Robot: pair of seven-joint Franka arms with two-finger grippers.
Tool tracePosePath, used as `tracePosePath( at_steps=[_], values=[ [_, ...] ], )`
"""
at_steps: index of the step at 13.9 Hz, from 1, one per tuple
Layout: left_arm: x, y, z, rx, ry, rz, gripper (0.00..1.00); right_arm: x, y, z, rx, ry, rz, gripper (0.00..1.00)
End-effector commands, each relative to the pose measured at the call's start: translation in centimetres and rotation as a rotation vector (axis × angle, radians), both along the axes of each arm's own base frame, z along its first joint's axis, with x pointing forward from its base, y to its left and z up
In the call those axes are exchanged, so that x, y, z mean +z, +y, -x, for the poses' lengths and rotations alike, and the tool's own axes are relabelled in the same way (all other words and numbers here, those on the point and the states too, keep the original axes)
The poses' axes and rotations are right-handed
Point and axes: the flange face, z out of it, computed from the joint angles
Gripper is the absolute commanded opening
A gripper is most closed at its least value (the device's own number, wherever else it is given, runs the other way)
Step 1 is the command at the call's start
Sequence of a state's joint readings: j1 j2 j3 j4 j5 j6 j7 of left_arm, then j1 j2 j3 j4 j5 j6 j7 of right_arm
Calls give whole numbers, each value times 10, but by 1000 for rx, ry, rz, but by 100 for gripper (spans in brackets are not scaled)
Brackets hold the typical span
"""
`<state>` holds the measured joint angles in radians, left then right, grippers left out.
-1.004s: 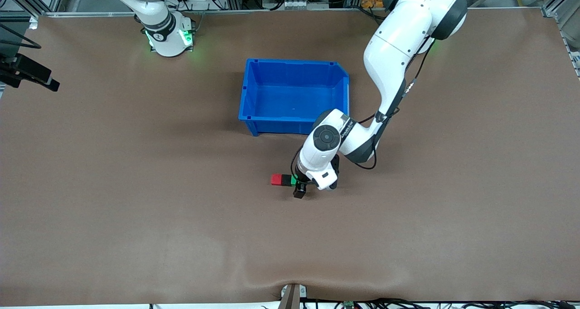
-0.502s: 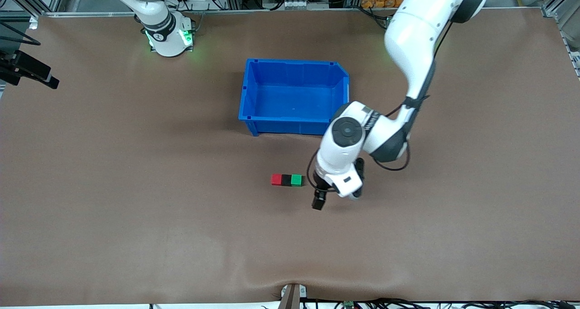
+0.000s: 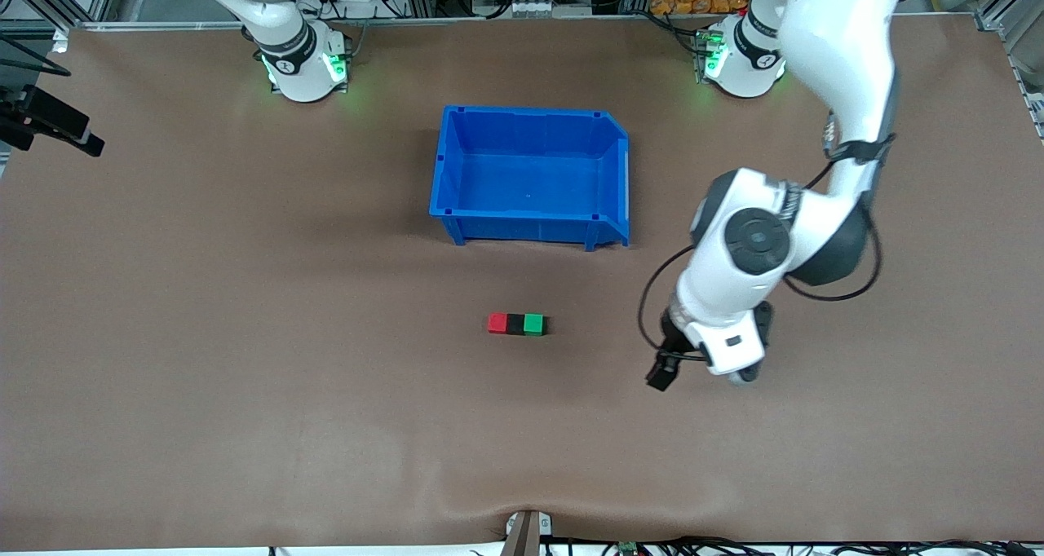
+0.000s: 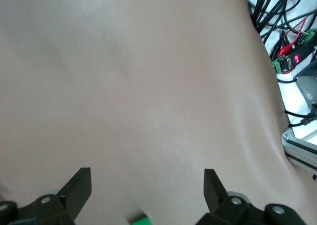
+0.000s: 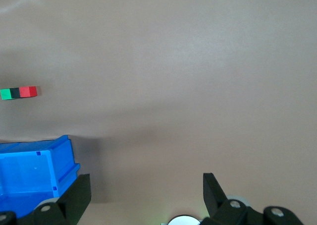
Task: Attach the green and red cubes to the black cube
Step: 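Open the left gripper and lift it away from the cubes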
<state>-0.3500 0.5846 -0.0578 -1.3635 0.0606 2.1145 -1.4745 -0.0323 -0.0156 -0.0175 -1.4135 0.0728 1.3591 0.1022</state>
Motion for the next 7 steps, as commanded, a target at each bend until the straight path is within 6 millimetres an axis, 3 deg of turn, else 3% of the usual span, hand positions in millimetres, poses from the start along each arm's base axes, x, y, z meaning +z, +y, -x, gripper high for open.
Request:
tracePosePath(
  at_steps=[1,4,7],
  values=[
    [22,35,22,-123,6,-37,100,3,0,14,11,-10,4,100],
    [36,68,28,-257,39,-71,100,2,-1,16,16,-14,23,100],
    [55,105,26,-371,61,-81,100,4,13,16,130,-22,105,100]
  ],
)
